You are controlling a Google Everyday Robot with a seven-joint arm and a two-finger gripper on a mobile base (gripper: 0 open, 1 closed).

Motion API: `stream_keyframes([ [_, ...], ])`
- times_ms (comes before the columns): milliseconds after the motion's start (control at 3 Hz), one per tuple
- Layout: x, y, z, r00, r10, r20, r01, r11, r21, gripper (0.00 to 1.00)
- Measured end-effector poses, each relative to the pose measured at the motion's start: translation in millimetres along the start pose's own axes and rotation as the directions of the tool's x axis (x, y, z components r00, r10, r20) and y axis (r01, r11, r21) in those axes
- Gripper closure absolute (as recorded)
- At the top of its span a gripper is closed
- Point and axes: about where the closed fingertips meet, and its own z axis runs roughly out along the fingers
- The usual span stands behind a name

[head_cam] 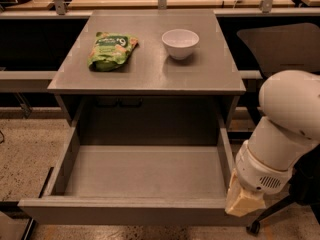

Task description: Close top drawer

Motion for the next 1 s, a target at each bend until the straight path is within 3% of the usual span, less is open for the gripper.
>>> stream_keyframes([
  [333, 8, 2, 49, 1.000, 0.010, -0.014, -0.012, 0.9958, -0.090, 1.00],
  [667, 19, -2, 87, 0.999, 0.026, -0.026, -0.029, 0.9888, -0.146, 1.00],
  [1000, 25, -12, 95, 0.999, 0.036, -0.031, -0.041, 0.9873, -0.154, 1.00],
])
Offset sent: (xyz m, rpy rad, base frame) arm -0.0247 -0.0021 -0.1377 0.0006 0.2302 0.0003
